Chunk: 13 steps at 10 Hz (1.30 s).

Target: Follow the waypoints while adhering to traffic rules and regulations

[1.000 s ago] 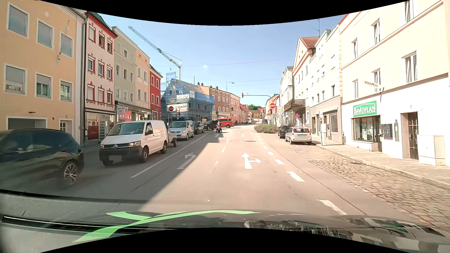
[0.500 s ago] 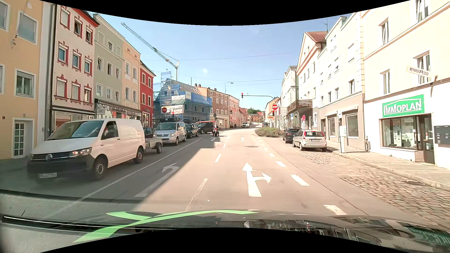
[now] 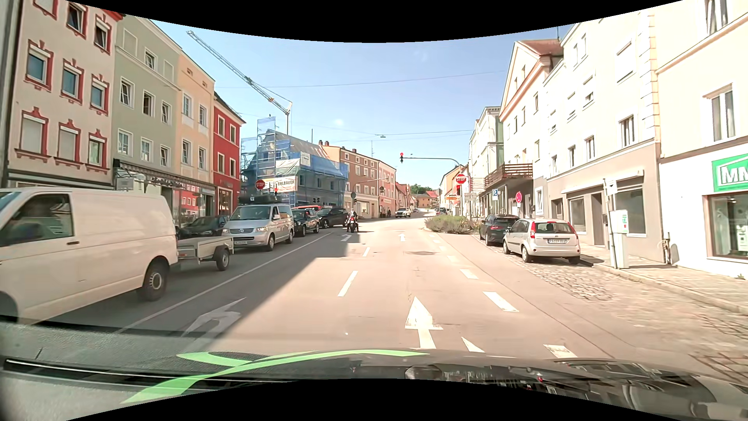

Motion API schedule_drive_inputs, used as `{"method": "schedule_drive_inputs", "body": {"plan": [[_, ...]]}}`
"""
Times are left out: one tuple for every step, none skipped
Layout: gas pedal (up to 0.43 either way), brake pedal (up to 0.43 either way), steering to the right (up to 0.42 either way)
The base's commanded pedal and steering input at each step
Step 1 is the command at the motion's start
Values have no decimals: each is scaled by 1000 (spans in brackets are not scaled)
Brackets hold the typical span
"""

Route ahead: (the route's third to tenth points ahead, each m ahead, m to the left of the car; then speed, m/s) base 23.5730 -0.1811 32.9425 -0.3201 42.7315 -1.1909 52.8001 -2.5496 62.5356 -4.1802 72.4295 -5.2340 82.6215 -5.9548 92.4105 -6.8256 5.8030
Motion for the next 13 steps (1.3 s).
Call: {"method": "schedule_drive_inputs", "body": {"plan": [[20, 0, 9], [20, 0, 9], [20, 0, 9], [20, 0, 10], [20, 0, 10], [20, 0, 9], [20, 0, 8], [20, 0, 7], [20, 0, 5], [20, 0, 4], [20, 0, 4], [20, 0, 4], [20, 0, 4]]}}
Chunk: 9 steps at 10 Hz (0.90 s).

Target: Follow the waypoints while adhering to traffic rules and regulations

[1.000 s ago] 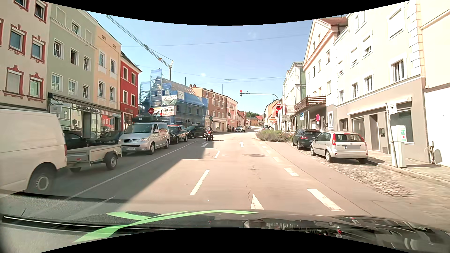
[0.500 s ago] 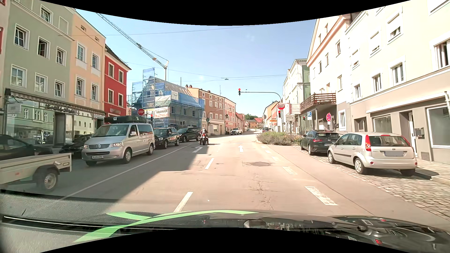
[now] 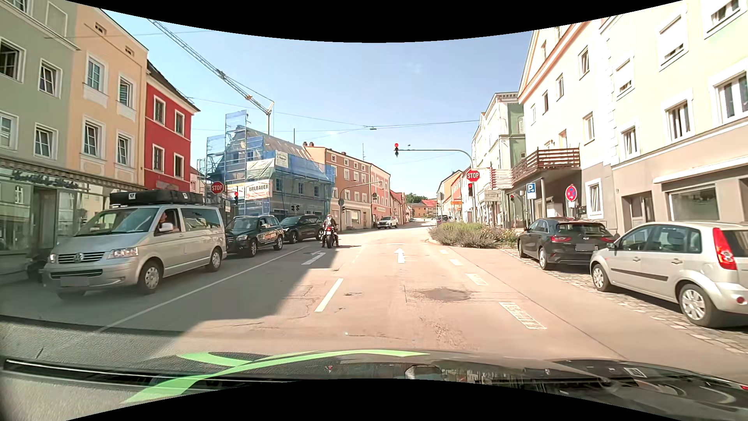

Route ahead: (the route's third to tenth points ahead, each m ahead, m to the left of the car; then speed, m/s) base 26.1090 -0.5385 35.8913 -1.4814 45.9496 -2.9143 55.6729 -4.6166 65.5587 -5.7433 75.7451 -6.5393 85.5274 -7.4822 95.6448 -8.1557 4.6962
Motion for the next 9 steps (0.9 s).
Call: {"method": "schedule_drive_inputs", "body": {"plan": [[8, 0, 4], [8, 0, 3], [8, 0, 3], [8, 0, 3], [8, 0, 3], [8, 0, 2], [8, 0, 2], [8, 0, 3], [8, 0, 2]]}}
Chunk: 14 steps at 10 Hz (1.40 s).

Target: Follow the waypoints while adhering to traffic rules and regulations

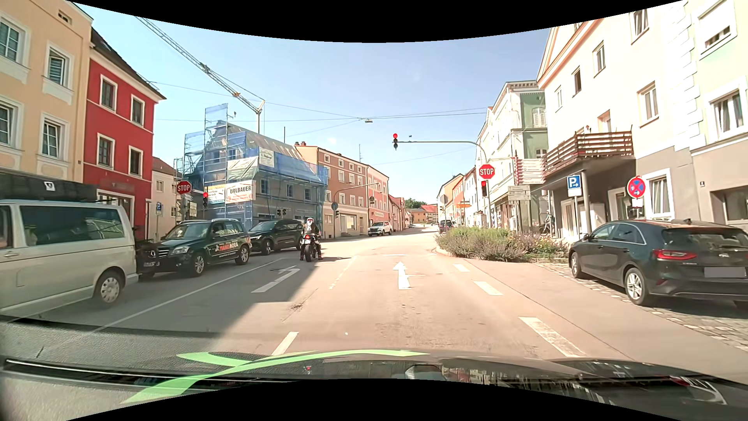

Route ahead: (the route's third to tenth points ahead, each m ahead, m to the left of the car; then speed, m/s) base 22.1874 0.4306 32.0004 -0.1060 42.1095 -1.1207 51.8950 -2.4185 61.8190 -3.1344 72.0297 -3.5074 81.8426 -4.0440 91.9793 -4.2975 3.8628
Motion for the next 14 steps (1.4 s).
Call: {"method": "schedule_drive_inputs", "body": {"plan": [[8, 0, 1], [8, 0, 0], [8, 0, 0], [8, 0, 0], [8, 0, -1], [8, 0, -6], [8, 0, -7], [8, 0, -5], [8, 0, -5], [8, 0, -7], [8, 0, -9], [8, 0, -11], [8, 0, -13], [20, 0, -20]]}}
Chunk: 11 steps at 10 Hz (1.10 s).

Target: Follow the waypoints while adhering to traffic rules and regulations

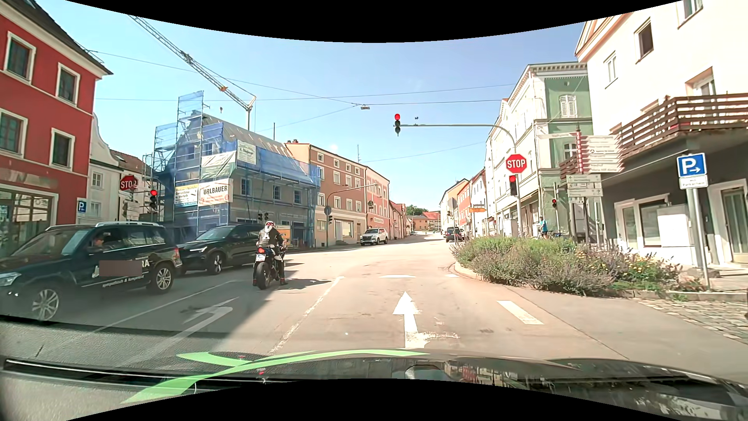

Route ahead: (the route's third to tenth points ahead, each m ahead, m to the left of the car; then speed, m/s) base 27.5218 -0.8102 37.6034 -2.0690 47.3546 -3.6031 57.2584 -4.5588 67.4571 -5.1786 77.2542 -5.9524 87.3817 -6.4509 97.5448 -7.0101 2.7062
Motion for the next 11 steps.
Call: {"method": "schedule_drive_inputs", "body": {"plan": [[20, 0, -30], [28, 0, -35], [28, 0, -35], [28, 0, -35], [28, 0, -37], [28, 0, -42], [28, 0, -45], [28, 0, -44], [28, 0, -45], [28, 0, -44], [28, 0, -44]]}}
